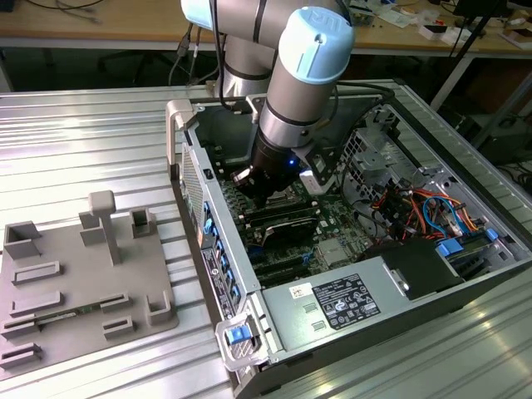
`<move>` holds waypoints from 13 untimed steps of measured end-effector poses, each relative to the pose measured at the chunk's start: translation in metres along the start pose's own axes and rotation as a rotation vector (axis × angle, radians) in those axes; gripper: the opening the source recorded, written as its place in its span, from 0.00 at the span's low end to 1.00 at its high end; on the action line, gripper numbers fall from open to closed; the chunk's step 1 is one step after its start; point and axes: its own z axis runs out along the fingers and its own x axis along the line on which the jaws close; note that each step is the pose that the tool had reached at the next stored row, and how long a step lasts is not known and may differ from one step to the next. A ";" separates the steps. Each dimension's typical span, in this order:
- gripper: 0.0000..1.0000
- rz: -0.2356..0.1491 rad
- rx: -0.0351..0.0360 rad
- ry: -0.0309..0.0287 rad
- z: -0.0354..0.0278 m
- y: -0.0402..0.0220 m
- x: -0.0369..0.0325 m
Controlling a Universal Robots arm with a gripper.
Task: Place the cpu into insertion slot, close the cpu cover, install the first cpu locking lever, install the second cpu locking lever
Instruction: 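Install the second cpu locking lever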
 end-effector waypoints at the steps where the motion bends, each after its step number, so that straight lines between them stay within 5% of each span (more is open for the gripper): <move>1: 0.11 0.000 -0.0001 0.0000 0.0003 0.0000 0.0000; 13: 0.11 0.000 0.0003 0.0003 0.0040 -0.0004 0.0001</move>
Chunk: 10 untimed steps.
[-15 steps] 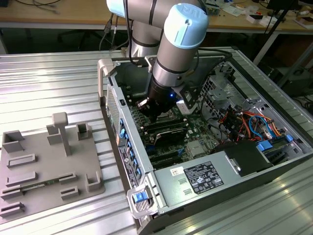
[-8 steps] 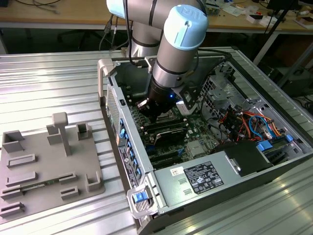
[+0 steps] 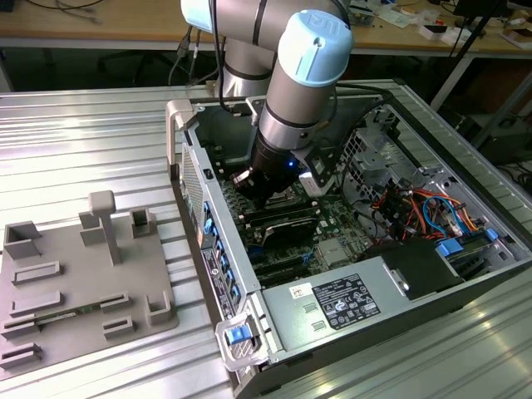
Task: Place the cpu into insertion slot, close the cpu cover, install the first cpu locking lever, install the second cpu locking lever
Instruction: 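Install the second cpu locking lever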
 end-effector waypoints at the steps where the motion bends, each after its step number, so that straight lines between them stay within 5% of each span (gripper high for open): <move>1: 0.11 0.000 0.0000 -0.0001 0.0002 0.0000 0.0000; 10: 0.11 0.000 -0.0004 -0.0003 0.0004 0.0001 -0.0001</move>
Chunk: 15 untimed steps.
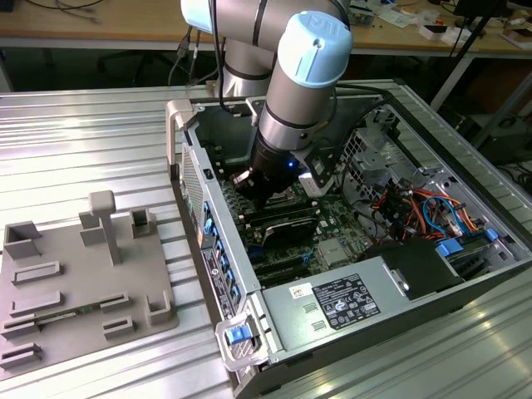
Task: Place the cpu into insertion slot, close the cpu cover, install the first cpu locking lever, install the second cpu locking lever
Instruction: 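Install the second cpu locking lever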
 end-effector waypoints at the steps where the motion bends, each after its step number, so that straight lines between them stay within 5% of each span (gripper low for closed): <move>1: 0.11 0.000 0.0001 0.0000 -0.0003 0.0001 0.0000; 6: 0.11 0.000 0.0001 0.0000 -0.0047 0.0019 -0.0001; 11: 0.11 0.000 -0.0001 0.0000 -0.0180 0.0049 -0.0004; 15: 0.11 0.000 -0.0001 -0.0001 -0.0205 0.0061 -0.0006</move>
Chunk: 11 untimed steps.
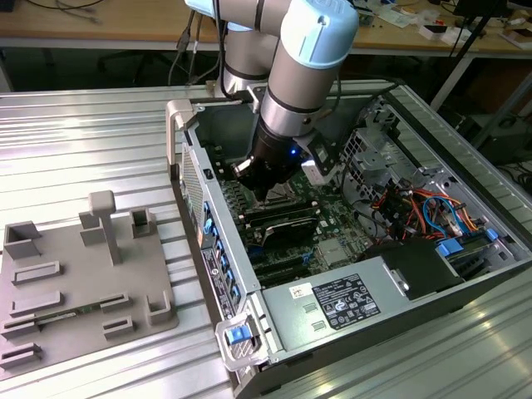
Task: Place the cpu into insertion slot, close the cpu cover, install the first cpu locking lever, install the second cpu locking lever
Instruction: 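Install the second cpu locking lever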
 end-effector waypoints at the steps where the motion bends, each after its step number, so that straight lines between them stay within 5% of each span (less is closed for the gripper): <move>1: 0.11 0.000 0.0003 0.0003 -0.0010 0.0003 0.0001; 8: 0.11 0.000 0.0001 0.0002 -0.0166 0.0059 -0.0011; 11: 0.11 0.000 0.0001 0.0002 -0.0170 0.0053 -0.0113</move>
